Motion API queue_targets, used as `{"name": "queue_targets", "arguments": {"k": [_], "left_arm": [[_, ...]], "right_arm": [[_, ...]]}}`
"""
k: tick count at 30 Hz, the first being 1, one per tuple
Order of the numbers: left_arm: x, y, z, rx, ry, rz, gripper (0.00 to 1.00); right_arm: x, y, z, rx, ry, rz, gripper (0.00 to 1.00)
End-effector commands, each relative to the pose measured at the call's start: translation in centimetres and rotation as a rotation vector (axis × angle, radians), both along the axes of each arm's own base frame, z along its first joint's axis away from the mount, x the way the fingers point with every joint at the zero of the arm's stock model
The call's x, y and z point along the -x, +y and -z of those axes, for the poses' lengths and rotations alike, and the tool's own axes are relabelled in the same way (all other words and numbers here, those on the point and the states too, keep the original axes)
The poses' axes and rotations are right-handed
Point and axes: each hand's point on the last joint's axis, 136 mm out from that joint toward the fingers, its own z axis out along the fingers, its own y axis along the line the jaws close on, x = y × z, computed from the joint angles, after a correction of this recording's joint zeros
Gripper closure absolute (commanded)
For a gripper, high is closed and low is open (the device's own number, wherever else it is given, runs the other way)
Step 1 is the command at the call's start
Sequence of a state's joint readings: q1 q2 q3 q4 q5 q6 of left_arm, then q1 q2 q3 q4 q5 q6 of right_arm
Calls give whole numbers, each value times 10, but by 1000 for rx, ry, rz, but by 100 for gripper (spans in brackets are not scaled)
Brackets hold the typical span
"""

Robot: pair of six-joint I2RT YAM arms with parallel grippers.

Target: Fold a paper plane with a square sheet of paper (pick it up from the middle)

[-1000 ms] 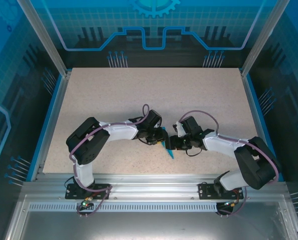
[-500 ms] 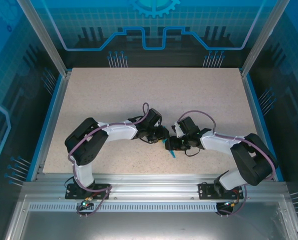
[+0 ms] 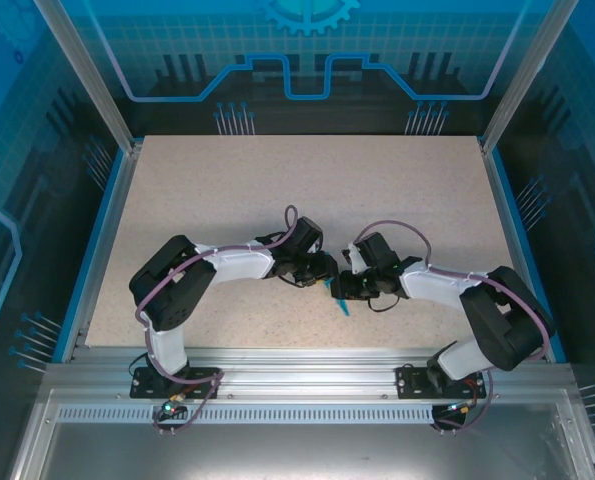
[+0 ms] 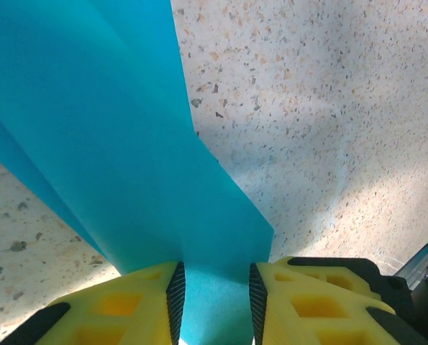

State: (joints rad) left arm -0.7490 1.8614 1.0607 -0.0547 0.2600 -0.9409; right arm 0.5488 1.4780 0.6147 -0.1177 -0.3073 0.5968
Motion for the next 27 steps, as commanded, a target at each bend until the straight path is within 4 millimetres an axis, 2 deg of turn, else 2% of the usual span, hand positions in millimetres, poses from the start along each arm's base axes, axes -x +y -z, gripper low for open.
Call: {"name": "queue_targets", "arguments": {"k": [1, 7, 16, 19, 27], "left_arm": [[2, -3, -7, 12, -3, 20, 67], [2, -4, -9, 12, -4, 25, 67], [1, -6, -17, 25, -25, 31, 66], [0, -5, -22, 31, -40, 33, 65], [0, -2, -39, 53, -102, 33, 59]], "right_arm": [[2, -4, 7, -5, 28, 13, 73], [1, -5, 10, -15, 36, 30, 79], [1, -7, 15, -55, 67, 51, 95], [0, -4, 12, -117, 79, 58, 100], [-3, 11, -10, -268, 82, 54, 100]]}}
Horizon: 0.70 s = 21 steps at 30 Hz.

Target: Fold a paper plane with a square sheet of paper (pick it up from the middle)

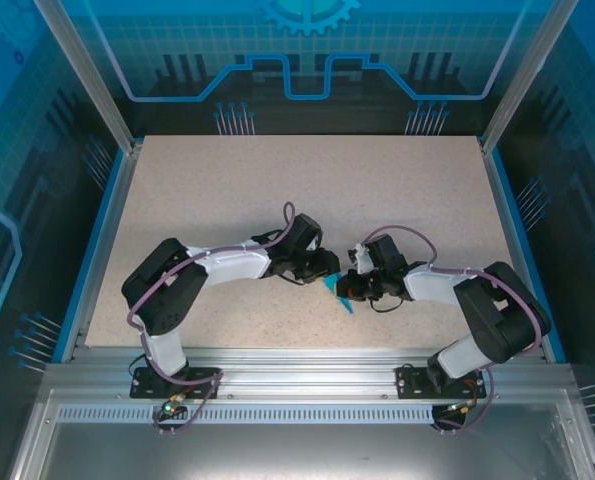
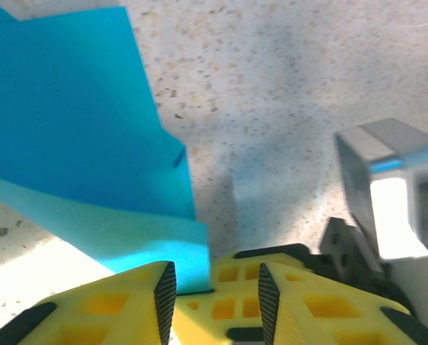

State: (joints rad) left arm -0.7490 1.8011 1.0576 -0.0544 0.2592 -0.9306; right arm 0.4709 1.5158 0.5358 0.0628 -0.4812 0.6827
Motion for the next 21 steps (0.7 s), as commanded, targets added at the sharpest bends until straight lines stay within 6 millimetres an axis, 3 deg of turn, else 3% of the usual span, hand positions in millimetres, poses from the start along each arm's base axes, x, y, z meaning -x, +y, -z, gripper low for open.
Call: {"name": "queue_targets", "arguments": {"k": [1, 12, 21], "left_arm": [[1, 0, -15, 15, -54, 24, 58], [-6, -8, 7, 9, -28, 23, 58], [-7, -10, 16, -10, -25, 41, 58]], "right_arm": [[-2, 8, -13, -97, 11, 6, 100], [-4, 6, -5, -88, 37, 27, 96], [-2, -4, -8, -18, 6, 33, 73]]}}
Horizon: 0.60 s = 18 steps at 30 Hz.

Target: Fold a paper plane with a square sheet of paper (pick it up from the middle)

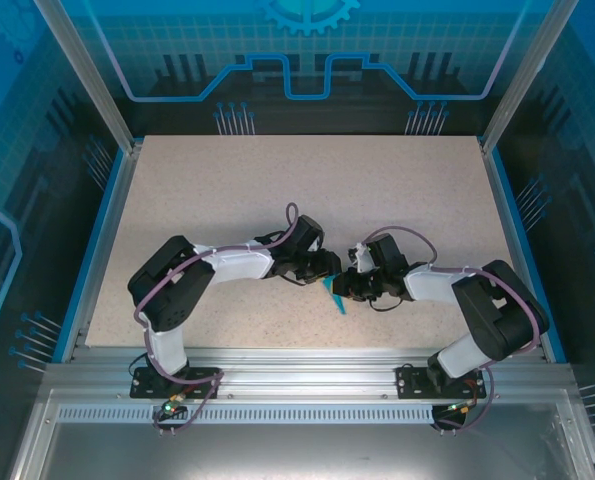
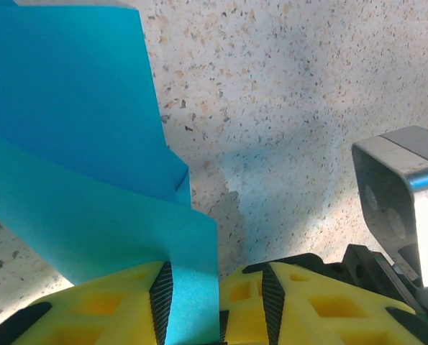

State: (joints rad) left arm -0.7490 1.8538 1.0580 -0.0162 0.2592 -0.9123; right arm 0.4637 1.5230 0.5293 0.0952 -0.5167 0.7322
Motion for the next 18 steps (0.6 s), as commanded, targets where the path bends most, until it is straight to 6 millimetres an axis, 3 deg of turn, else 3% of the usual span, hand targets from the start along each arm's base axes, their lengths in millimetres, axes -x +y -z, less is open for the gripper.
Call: {"name": "queue_targets", "arguments": {"k": [1, 6, 18], "left_arm": [[-4, -7, -1, 2, -24, 28, 58], [-4, -7, -3, 5, -27, 30, 59], [-4, -9, -5, 15, -23, 34, 59]], "right_arm": [[-2, -9, -8, 38, -37, 9, 68], [-6, -20, -11, 122, -74, 6, 55], [-15, -10, -13, 115, -83, -14, 50]]}}
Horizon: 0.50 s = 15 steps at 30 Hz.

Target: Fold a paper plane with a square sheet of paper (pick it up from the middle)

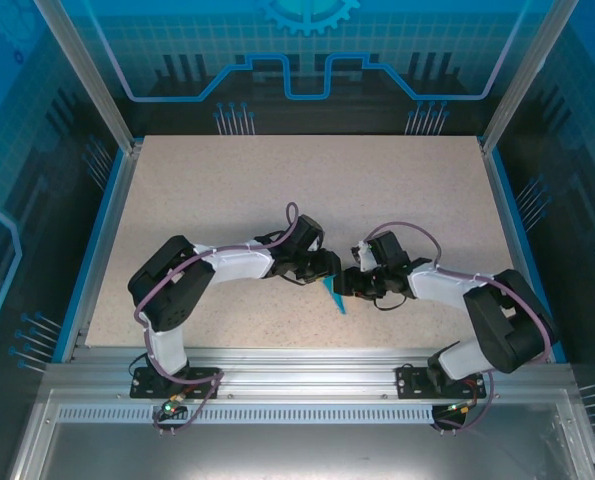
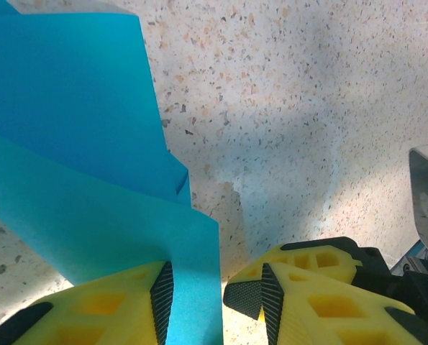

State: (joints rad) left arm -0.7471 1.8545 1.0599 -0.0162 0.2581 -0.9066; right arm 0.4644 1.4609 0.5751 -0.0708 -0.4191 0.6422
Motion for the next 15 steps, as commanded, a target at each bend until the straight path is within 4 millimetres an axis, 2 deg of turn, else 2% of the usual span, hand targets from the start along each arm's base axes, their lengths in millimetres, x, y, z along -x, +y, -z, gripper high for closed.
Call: {"name": "queue_targets", "arguments": {"k": [1, 5, 9, 15], "left_arm": [[-3, -10, -5, 17, -18, 34, 59], [-3, -11, -6, 25, -17, 33, 59], [-2, -12, -6, 30, -14, 34, 59], [-3, -12, -7, 33, -14, 35, 59]], "right_arm": [[-14, 6, -7, -4, -36, -5, 51], [-18, 11, -7, -18, -35, -5, 52], [-20, 9, 2, 7, -21, 10, 56], [-18, 5, 15, 27, 7, 29, 67]]}}
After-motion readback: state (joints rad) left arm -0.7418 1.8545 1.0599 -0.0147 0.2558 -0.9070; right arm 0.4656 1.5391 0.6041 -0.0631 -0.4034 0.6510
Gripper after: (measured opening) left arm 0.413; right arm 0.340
